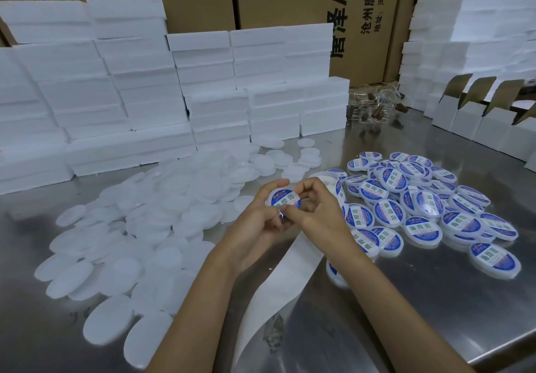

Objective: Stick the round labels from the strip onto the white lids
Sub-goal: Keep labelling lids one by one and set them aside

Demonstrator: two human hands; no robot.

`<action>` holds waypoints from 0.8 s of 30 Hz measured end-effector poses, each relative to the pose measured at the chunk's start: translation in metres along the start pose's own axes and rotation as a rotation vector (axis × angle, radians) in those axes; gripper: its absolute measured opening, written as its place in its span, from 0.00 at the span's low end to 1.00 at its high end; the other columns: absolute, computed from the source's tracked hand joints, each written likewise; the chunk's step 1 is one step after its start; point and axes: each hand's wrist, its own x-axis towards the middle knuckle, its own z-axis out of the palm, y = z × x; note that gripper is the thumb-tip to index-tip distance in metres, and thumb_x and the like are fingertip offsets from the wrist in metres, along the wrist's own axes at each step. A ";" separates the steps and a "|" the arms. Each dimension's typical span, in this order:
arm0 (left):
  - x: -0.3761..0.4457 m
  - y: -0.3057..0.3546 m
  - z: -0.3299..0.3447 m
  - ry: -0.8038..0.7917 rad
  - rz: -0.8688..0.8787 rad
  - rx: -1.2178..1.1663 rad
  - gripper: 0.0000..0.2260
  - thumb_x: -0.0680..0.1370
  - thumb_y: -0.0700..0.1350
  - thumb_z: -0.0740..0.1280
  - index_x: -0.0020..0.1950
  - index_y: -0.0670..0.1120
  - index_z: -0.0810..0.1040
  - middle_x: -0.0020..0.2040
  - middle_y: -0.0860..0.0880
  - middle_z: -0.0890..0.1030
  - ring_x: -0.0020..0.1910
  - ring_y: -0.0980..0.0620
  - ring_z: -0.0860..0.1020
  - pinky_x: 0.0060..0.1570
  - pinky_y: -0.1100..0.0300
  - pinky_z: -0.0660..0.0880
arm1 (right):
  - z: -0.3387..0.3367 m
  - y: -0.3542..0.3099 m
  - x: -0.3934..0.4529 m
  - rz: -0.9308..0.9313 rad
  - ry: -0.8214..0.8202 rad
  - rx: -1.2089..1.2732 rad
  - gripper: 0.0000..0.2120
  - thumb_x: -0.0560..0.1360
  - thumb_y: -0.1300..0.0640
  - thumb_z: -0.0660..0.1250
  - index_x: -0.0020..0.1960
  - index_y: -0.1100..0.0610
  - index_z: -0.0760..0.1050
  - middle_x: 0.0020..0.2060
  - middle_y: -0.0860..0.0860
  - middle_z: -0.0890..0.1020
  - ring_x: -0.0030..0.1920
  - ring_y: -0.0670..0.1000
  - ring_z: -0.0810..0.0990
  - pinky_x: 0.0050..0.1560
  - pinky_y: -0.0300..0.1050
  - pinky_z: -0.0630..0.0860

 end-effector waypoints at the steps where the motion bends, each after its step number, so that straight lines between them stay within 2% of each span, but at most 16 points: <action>1: 0.000 0.000 0.001 0.008 0.004 0.013 0.34 0.62 0.29 0.58 0.66 0.48 0.79 0.67 0.33 0.76 0.70 0.34 0.73 0.73 0.40 0.68 | 0.000 0.000 0.000 -0.003 0.001 -0.002 0.14 0.72 0.66 0.73 0.51 0.56 0.72 0.46 0.50 0.81 0.45 0.46 0.84 0.47 0.43 0.82; 5: -0.004 0.002 0.005 0.037 0.019 0.133 0.35 0.63 0.29 0.58 0.68 0.49 0.77 0.59 0.38 0.80 0.61 0.42 0.80 0.65 0.52 0.76 | 0.001 0.004 0.001 -0.022 0.013 -0.025 0.13 0.72 0.66 0.73 0.50 0.55 0.72 0.44 0.48 0.80 0.42 0.46 0.83 0.46 0.46 0.81; 8: -0.004 0.001 0.007 0.037 0.031 0.240 0.33 0.69 0.25 0.55 0.69 0.50 0.75 0.56 0.41 0.81 0.56 0.46 0.81 0.57 0.57 0.78 | 0.003 0.007 0.001 -0.040 0.030 -0.034 0.13 0.71 0.67 0.72 0.49 0.54 0.72 0.42 0.45 0.79 0.39 0.46 0.81 0.47 0.48 0.80; 13: -0.004 0.000 0.009 0.034 0.013 0.283 0.36 0.70 0.23 0.50 0.70 0.50 0.73 0.58 0.40 0.79 0.52 0.50 0.84 0.48 0.62 0.80 | 0.003 0.011 0.000 -0.052 0.051 -0.072 0.13 0.72 0.64 0.73 0.48 0.51 0.71 0.40 0.40 0.79 0.36 0.46 0.79 0.43 0.48 0.79; 15: -0.005 -0.001 0.011 0.038 0.014 0.281 0.36 0.68 0.23 0.51 0.70 0.50 0.73 0.62 0.37 0.77 0.56 0.46 0.83 0.51 0.59 0.80 | 0.003 0.013 -0.001 -0.062 0.076 -0.118 0.13 0.72 0.62 0.73 0.49 0.51 0.71 0.42 0.41 0.79 0.39 0.46 0.80 0.43 0.45 0.80; 18: -0.006 -0.002 0.013 0.061 0.018 0.268 0.37 0.64 0.27 0.55 0.68 0.52 0.74 0.66 0.35 0.76 0.65 0.38 0.78 0.67 0.46 0.75 | 0.005 0.015 -0.003 -0.092 0.119 -0.197 0.13 0.72 0.60 0.73 0.51 0.49 0.72 0.49 0.42 0.78 0.46 0.43 0.77 0.45 0.40 0.77; 19: -0.006 -0.002 0.012 0.067 0.019 0.262 0.37 0.62 0.28 0.56 0.67 0.52 0.75 0.65 0.36 0.76 0.66 0.38 0.78 0.67 0.45 0.74 | 0.005 0.016 -0.003 -0.109 0.132 -0.249 0.13 0.72 0.58 0.73 0.52 0.49 0.73 0.50 0.41 0.76 0.49 0.42 0.76 0.46 0.39 0.76; 22: -0.005 0.000 0.007 0.059 0.002 0.209 0.35 0.67 0.25 0.54 0.67 0.51 0.76 0.63 0.40 0.79 0.64 0.43 0.80 0.54 0.56 0.80 | 0.001 0.016 -0.002 -0.141 0.148 -0.391 0.13 0.72 0.54 0.74 0.54 0.48 0.75 0.54 0.43 0.73 0.57 0.46 0.71 0.52 0.44 0.75; 24: -0.006 0.001 0.006 0.048 -0.007 0.140 0.35 0.67 0.24 0.55 0.68 0.49 0.75 0.62 0.40 0.80 0.64 0.41 0.80 0.55 0.55 0.81 | -0.001 0.017 -0.002 -0.152 0.137 -0.409 0.14 0.72 0.53 0.74 0.55 0.47 0.75 0.56 0.44 0.73 0.60 0.47 0.71 0.55 0.47 0.77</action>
